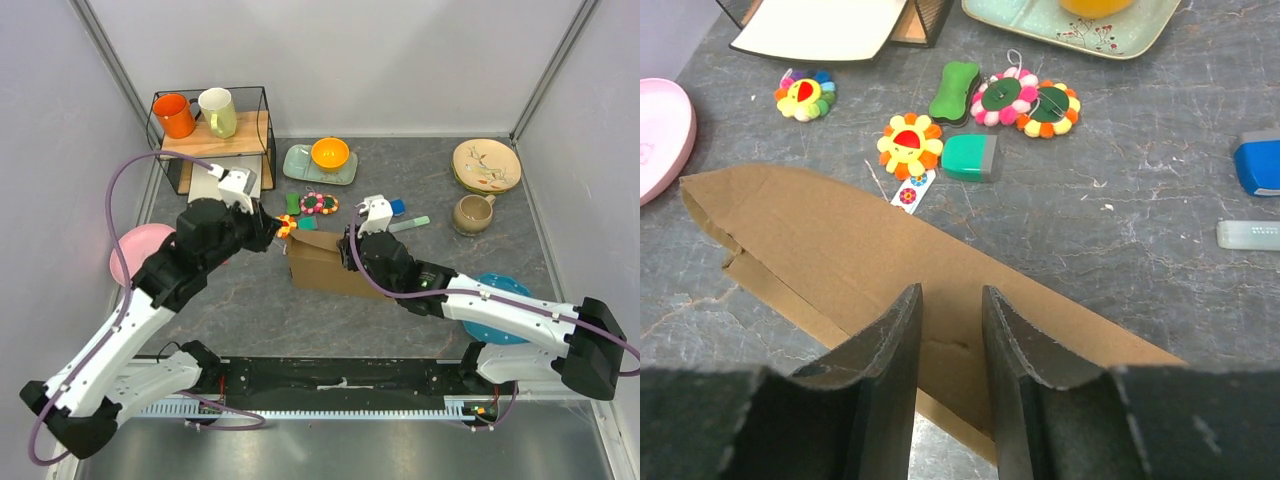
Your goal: Fold the paper box
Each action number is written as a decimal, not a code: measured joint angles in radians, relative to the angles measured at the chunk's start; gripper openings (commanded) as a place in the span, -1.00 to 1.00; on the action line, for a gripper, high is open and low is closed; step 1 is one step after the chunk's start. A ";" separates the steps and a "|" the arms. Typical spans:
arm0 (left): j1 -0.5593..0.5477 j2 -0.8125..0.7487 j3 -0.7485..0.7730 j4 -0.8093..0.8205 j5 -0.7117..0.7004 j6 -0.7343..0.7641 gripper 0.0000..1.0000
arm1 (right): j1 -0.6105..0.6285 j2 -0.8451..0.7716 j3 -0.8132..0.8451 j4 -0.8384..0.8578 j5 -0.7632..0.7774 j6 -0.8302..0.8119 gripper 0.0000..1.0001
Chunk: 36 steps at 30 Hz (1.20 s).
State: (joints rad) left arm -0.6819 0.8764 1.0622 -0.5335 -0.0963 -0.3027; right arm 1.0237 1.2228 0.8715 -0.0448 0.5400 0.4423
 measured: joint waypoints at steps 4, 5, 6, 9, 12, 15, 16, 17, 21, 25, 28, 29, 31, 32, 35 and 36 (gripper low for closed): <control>0.145 0.071 -0.042 0.123 0.119 -0.003 -0.45 | 0.000 -0.022 -0.035 0.036 -0.010 -0.002 -0.27; 0.174 0.097 -0.056 0.151 0.160 -0.004 -0.45 | 0.000 -0.027 -0.043 0.046 -0.013 -0.002 -0.27; 0.195 0.124 -0.068 0.175 0.196 -0.006 -0.45 | 0.000 -0.031 -0.048 0.050 -0.016 -0.002 -0.27; 0.238 0.206 -0.080 0.228 0.304 -0.016 -0.52 | 0.000 -0.040 -0.063 0.067 -0.024 -0.005 -0.28; 0.256 0.256 -0.082 0.274 0.390 -0.029 -0.61 | 0.000 -0.044 -0.069 0.072 -0.029 -0.006 -0.29; 0.260 0.264 -0.101 0.319 0.448 -0.045 -0.76 | 0.000 -0.044 -0.072 0.079 -0.034 -0.011 -0.30; 0.260 0.264 -0.112 0.332 0.469 -0.052 -0.80 | 0.000 -0.045 -0.073 0.080 -0.034 -0.013 -0.30; 0.261 0.264 -0.121 0.340 0.480 -0.057 -0.87 | 0.000 -0.045 -0.075 0.082 -0.035 -0.013 -0.30; 0.262 0.263 -0.193 0.393 0.521 -0.088 -0.96 | 0.000 -0.048 -0.084 0.090 -0.037 -0.013 -0.31; 0.271 0.242 -0.252 0.479 0.542 -0.123 -0.97 | 0.000 -0.054 -0.095 0.100 -0.038 -0.013 -0.31; 0.274 0.218 -0.304 0.553 0.546 -0.150 -0.96 | 0.000 -0.058 -0.101 0.105 -0.039 -0.013 -0.31; 0.275 0.212 -0.317 0.573 0.547 -0.158 -0.96 | 0.000 -0.059 -0.102 0.106 -0.039 -0.013 -0.31; 0.277 0.198 -0.345 0.613 0.547 -0.179 -0.96 | 0.000 -0.063 -0.106 0.108 -0.038 -0.013 -0.30; 0.277 0.191 -0.356 0.625 0.547 -0.189 -0.97 | 0.000 -0.064 -0.106 0.108 -0.038 -0.013 -0.30; 0.277 0.177 -0.377 0.650 0.551 -0.214 -0.96 | 0.000 -0.070 -0.107 0.104 -0.037 -0.013 -0.28; 0.277 0.175 -0.380 0.653 0.551 -0.218 -0.97 | 0.000 -0.072 -0.106 0.100 -0.038 -0.012 -0.28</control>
State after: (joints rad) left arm -0.4053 1.0519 0.6823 0.1200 0.4545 -0.5209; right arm 1.0241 1.1511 0.7658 0.0555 0.5022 0.4301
